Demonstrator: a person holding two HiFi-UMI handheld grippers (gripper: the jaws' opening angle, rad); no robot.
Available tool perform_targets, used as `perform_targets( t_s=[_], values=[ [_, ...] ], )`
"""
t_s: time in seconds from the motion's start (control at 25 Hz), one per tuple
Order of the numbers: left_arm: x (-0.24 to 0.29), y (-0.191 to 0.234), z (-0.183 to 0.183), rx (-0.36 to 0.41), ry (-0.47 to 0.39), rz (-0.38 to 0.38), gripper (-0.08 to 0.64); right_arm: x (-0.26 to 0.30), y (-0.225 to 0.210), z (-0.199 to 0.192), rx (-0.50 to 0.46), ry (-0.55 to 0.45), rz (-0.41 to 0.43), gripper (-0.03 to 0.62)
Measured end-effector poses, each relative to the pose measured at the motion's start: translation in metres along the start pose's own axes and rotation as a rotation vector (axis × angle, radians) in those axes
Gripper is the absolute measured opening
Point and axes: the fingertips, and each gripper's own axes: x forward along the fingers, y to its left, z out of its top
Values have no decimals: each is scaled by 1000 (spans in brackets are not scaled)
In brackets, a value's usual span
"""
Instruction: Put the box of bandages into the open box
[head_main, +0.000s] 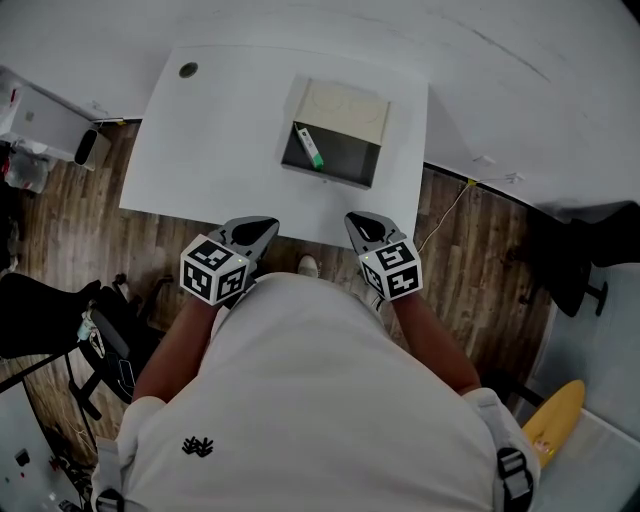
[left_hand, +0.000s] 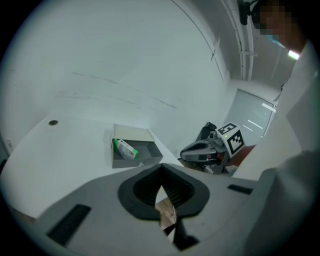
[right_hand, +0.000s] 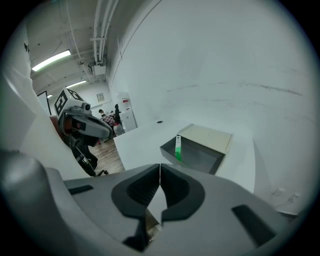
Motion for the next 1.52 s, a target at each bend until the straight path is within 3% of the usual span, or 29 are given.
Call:
perform_targets(
  t_s=[1.52],
  values=[
    [9,-25,-7,27,3,3,6,-34,13,0,-10,-75,40,6]
  ],
)
